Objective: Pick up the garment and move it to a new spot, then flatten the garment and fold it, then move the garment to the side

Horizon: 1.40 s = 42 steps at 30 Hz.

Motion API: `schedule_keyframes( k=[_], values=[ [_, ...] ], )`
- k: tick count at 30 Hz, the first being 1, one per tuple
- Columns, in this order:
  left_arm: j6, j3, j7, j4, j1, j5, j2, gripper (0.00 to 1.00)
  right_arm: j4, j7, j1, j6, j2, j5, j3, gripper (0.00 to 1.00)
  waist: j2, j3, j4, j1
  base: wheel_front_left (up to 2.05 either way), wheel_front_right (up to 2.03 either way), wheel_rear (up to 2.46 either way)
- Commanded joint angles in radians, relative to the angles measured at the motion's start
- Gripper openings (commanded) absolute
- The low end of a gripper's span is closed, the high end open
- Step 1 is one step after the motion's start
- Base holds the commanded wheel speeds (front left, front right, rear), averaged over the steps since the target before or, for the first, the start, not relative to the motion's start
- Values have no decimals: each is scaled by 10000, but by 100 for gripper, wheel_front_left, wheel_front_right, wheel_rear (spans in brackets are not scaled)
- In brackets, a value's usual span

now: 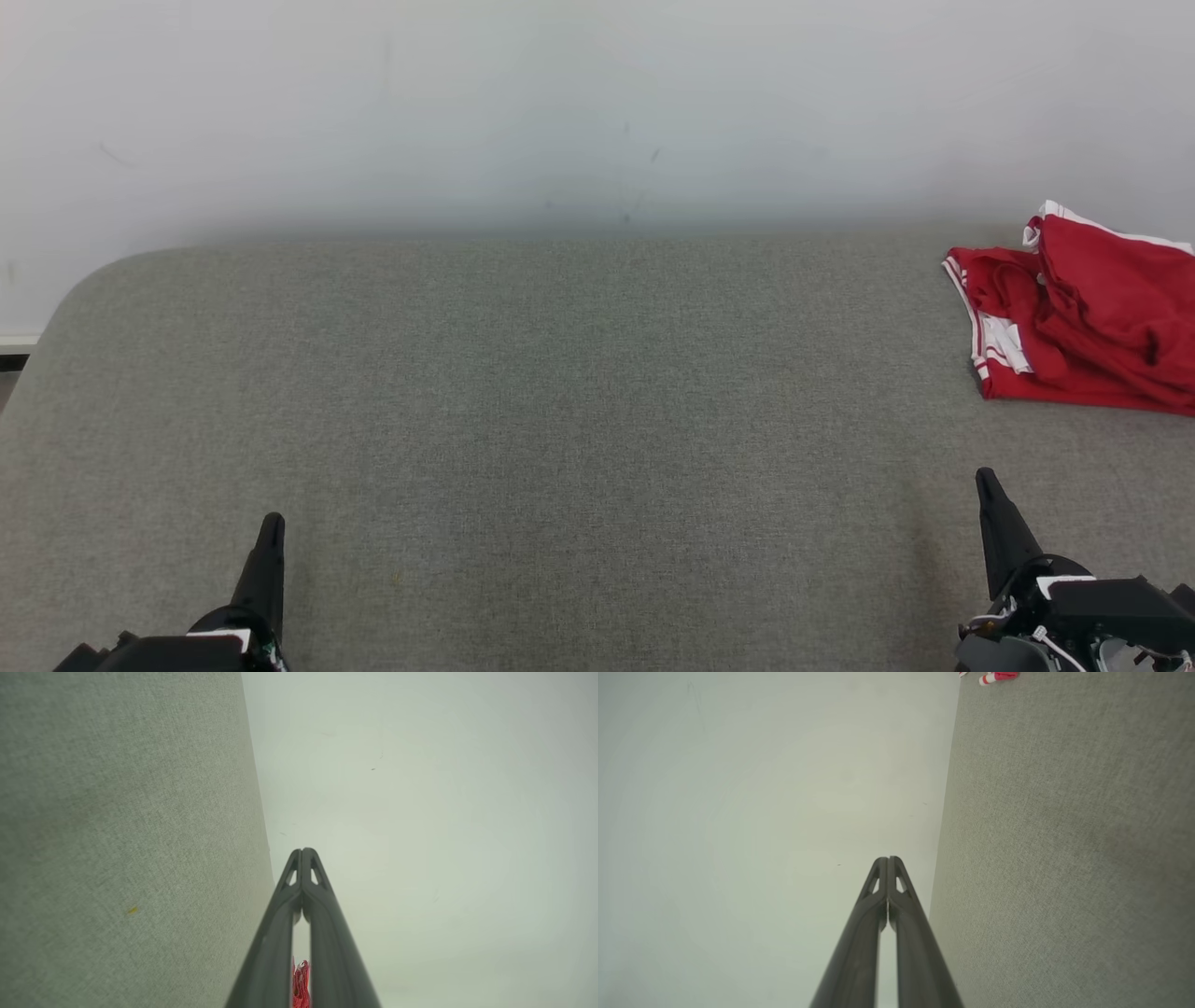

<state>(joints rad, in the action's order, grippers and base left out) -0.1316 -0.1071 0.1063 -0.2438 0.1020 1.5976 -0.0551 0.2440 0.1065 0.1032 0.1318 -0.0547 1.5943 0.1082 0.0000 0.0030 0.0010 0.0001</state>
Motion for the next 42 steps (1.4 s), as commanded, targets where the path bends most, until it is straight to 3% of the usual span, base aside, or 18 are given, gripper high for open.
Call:
schedule_keyframes(
  k=[1,42],
  values=[
    [17,-40,50,-14,101,123,20,0,8,59,77,-20,22,178,33,0,0,0,-2,-1,0,0,0],
    [16,-72,90,-16,110,185,40,0,11,87,86,-21,38,181,62,0,0,1,-10,-1,0,0,0]
  ],
)
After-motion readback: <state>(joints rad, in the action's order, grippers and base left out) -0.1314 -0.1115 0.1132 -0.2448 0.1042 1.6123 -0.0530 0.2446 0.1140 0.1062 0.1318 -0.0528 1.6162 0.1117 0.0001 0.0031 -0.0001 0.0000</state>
